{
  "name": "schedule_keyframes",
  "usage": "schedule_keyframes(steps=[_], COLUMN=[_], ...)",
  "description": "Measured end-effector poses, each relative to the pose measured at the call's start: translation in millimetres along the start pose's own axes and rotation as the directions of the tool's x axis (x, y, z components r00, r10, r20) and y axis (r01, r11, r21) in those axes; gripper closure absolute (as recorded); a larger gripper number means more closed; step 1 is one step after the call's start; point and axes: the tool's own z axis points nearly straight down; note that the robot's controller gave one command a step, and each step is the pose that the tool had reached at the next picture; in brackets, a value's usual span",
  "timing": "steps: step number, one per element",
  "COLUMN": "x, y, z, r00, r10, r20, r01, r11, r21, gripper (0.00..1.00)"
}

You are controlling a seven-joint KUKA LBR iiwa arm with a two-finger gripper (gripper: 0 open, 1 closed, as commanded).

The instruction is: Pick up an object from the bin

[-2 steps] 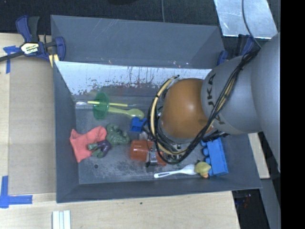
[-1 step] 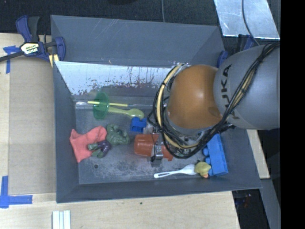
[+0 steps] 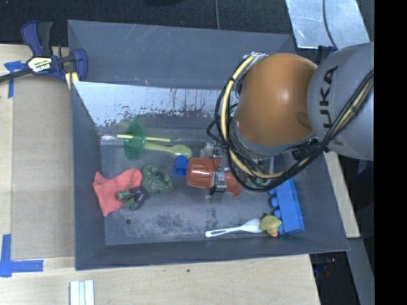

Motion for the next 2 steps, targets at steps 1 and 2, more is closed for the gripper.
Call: schedule_keyframes(steps=[1, 2], x=[-9.7, -4.7], y=[-15, -13], z=[64, 38], r00=[1.000, 1.000], r10=[-0.024, -0.010], r20=[0.005, -0.005], r01=[0.024, 0.010], r11=[1.000, 1.000], r21=[0.000, 0.000], gripper=[1.00, 1.00])
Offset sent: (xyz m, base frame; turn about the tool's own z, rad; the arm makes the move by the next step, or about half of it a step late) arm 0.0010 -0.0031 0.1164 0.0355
